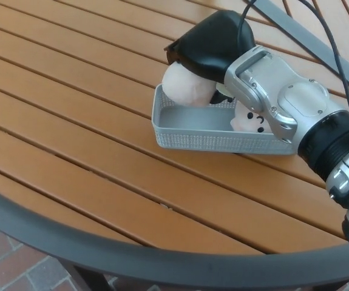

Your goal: The robot walks towards a desk kept outside and uses its right hand to pick up two emotional support dumplings one after the other and puts it in a container kept in front of it on the desk

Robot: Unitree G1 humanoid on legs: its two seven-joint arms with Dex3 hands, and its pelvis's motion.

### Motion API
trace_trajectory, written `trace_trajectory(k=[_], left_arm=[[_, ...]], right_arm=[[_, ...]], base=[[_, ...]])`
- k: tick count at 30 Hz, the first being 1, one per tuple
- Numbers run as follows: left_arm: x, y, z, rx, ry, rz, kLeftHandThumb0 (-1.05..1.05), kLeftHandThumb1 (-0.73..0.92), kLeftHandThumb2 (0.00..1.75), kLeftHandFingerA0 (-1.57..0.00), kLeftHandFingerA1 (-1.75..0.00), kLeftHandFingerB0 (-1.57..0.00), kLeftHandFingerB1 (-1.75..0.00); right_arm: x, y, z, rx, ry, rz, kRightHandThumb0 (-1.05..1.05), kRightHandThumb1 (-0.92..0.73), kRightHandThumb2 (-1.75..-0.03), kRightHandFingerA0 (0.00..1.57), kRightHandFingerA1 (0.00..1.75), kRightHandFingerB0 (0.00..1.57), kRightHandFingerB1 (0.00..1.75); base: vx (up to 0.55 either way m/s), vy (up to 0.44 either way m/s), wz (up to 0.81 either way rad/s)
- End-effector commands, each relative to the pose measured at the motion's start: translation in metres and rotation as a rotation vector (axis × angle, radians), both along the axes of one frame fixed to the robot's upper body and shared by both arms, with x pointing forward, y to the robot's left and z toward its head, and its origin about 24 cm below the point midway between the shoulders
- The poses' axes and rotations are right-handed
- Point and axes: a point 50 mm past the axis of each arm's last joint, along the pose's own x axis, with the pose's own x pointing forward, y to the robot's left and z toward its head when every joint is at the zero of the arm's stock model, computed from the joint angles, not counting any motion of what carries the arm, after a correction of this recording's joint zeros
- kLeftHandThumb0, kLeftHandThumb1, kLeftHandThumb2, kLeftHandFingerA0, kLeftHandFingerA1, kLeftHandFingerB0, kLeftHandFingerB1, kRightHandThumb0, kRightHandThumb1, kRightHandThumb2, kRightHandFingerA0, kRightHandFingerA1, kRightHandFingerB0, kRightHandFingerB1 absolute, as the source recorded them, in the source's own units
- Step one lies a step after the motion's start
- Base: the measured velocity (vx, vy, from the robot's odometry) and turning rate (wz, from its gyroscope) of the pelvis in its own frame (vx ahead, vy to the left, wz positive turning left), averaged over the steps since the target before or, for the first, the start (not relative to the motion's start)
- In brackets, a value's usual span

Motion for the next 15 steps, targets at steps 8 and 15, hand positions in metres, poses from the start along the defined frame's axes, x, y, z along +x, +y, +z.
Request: trace_trajectory(k=[8,15], left_arm=[[0.004,0.004,0.004,0.015,-0.027,-0.002,-0.31,0.54,0.56,-0.87,-0.70,-0.80,-0.56],[0.006,0.004,0.005,0.020,-0.030,-0.013,-0.32,0.54,0.56,-0.85,-0.69,-0.80,-0.55]], right_arm=[[0.001,-0.014,-0.008,-0.115,0.092,-0.138,-0.54,-0.69,-0.61,0.33,0.46,0.35,0.33],[-0.001,-0.018,-0.017,-0.135,0.197,-0.218,-0.62,-0.60,-0.58,0.00,0.29,0.15,0.29]], base=[[0.00,0.000,0.00],[0.00,0.000,0.00]])
